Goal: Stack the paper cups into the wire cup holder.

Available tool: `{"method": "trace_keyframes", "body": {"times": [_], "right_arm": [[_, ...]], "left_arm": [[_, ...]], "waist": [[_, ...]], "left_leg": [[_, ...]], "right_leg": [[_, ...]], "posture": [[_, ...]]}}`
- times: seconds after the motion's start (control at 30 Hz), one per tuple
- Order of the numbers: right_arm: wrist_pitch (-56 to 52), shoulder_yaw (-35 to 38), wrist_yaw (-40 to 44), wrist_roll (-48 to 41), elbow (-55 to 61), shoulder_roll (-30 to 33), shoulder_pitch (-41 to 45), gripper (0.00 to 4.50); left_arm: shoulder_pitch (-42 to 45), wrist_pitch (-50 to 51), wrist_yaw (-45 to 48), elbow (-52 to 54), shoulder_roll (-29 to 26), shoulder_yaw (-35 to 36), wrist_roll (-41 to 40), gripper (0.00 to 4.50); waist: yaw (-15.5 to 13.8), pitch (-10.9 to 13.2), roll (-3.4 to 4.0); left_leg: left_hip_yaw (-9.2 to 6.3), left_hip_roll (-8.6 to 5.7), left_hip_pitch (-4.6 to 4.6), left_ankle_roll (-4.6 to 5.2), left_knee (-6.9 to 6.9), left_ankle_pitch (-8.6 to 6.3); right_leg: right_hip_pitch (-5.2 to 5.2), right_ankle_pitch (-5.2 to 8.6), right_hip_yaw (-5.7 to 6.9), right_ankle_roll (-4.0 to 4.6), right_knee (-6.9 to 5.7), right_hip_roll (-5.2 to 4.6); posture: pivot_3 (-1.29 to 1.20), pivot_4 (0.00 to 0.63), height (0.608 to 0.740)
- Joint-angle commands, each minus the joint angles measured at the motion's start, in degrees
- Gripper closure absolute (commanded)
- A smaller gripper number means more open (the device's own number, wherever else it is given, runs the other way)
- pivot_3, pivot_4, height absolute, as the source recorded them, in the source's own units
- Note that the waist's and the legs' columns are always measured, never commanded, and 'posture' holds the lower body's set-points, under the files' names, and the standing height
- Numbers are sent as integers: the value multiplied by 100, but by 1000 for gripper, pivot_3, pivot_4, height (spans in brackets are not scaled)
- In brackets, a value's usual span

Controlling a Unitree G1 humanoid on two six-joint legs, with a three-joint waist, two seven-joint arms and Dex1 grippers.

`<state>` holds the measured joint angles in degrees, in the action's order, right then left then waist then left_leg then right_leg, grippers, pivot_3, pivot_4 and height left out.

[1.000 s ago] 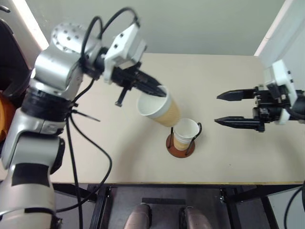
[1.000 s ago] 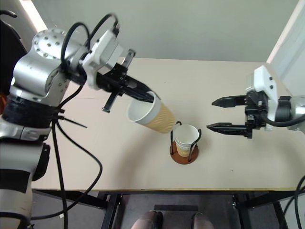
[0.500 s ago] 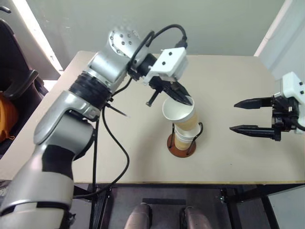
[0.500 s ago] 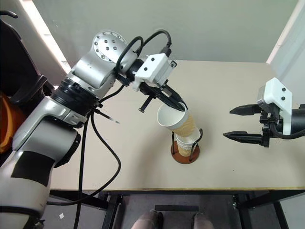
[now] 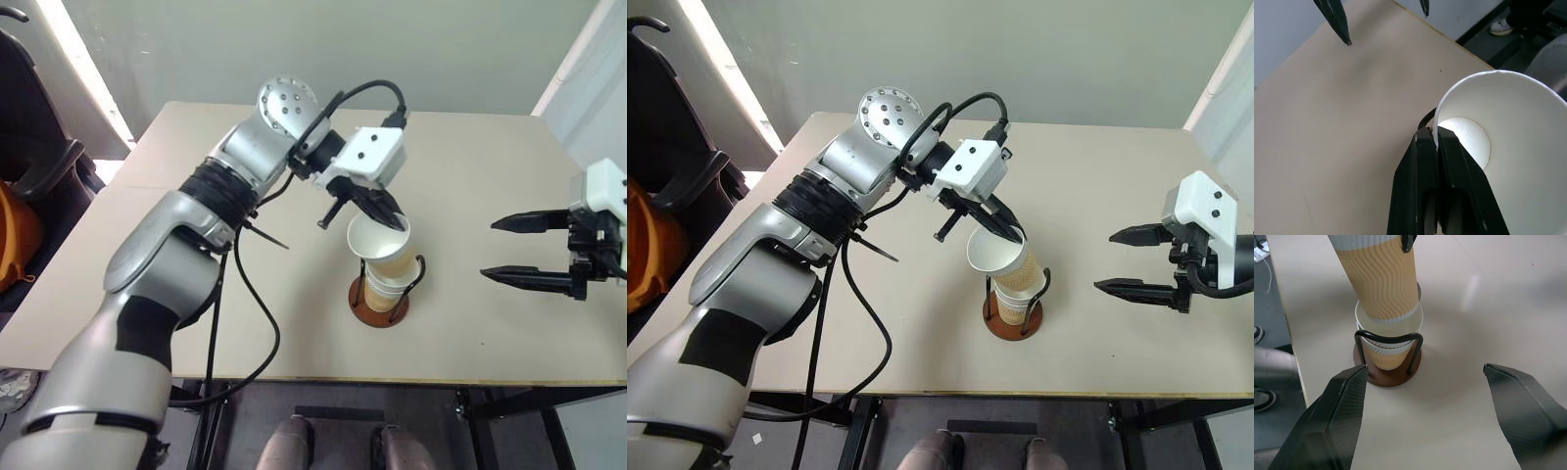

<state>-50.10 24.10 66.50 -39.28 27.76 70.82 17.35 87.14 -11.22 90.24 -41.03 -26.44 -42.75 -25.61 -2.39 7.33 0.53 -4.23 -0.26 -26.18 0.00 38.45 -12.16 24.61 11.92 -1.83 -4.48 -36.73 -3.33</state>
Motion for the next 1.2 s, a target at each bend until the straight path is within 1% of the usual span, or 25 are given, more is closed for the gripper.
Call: {"method": "trace_keyframes", "body": {"times": [0.03,0.07,0.1,0.2,0.37,0.43,0.53,0.6,0.67,0.7,0.8,0.83,0.87,0.93,1.0,1.1,1.2], "right_arm": [[-24,351,-43,-102,165,120,-61,581],[-27,368,-60,-103,176,122,-78,581],[-30,382,-76,-105,186,124,-90,581],[-45,430,-101,-104,211,127,-127,581],[19,340,-122,-81,175,132,-88,581],[98,237,-106,-53,115,139,-26,581],[237,17,-42,-64,6,113,127,581],[362,-231,23,-27,-106,94,248,581],[504,-492,98,22,-319,39,411,581],[558,-560,128,39,-403,25,454,581],[656,-719,193,49,-847,-68,630,581],[675,-727,220,49,-958,-80,646,581],[702,-715,254,51,-1030,-74,633,581],[732,-560,310,101,-1454,-30,553,581],[839,-467,347,261,-1837,54,465,581],[1031,-377,445,422,-2220,141,357,581],[1184,-352,542,537,-2448,176,273,581]], "left_arm": [[199,-222,226,-155,146,76,207,4097],[212,-256,226,-241,209,117,290,3887],[220,-283,226,-300,252,144,341,3570],[239,-352,226,-346,331,214,378,2490],[277,-499,226,-689,549,606,685,775],[285,-522,226,-817,609,810,837,775],[316,-307,226,-905,516,1119,923,775],[166,-35,226,-674,168,1149,813,775],[-130,398,226,-276,-317,1205,601,775],[-230,556,226,-124,-455,1230,538,775],[-1001,1496,226,743,-1362,1510,211,775],[-1237,1741,226,986,-1597,1631,166,775],[-1382,1912,226,1169,-1706,1728,167,775],[-2344,2459,89,1582,-2649,2235,178,775],[-3106,2943,-82,1988,-3311,2722,89,775],[-3890,3420,-371,2447,-3787,3352,-49,775],[-4947,3906,-651,3130,-4223,4237,-334,775]], "waist": [[-12,0,0],[-14,0,0],[-15,0,0],[-17,0,0],[-20,0,0],[-19,0,0],[-18,0,1],[-16,0,1],[32,-3,6],[49,-5,9],[83,-10,18],[90,-10,18],[91,-10,18],[92,-11,19],[121,-11,17],[93,-10,16],[55,-11,18]], "left_leg": [[0,0,1,2,4,-2],[0,0,2,6,11,-5],[0,0,1,10,16,-7],[1,0,3,18,30,-14],[1,0,5,25,46,-21],[3,0,7,29,53,-26],[5,0,7,30,55,-28],[5,0,8,31,55,-28],[6,0,8,31,53,-28],[8,1,12,30,54,-28],[9,1,14,30,52,-28],[10,1,16,30,53,-28],[9,1,15,29,53,-27],[5,2,12,27,56,-26],[5,2,16,27,52,-27],[1,6,17,25,49,-28],[-13,1,22,20,47,-24]], "right_leg": [[-3,0,0,0,0,0],[-6,0,0,-1,0,0],[-7,0,0,-1,-2,0],[-12,0,-1,-2,-5,0],[-20,1,0,-5,-7,0],[-24,2,-1,-8,-7,0],[-24,4,-2,-11,-7,1],[-24,6,-2,-14,-7,1],[-22,7,-3,-16,-7,3],[-22,8,-6,-16,-7,7],[-21,12,-6,-18,-7,10],[-21,13,-7,-17,-8,12],[-17,14,-6,-17,-8,13],[-16,16,-6,-13,-8,12],[-13,21,-9,-2,-9,10],[-11,32,-4,18,-14,10],[-20,44,1,46,-22,9]], "posture": [[0,150,740],[0,150,740],[0,150,740],[0,150,740],[0,150,740],[0,150,740],[0,150,740],[0,150,740],[0,150,740],[0,150,740],[0,150,740],[0,150,740],[0,150,740],[0,150,740],[0,150,740],[0,150,740],[0,150,740]]}}
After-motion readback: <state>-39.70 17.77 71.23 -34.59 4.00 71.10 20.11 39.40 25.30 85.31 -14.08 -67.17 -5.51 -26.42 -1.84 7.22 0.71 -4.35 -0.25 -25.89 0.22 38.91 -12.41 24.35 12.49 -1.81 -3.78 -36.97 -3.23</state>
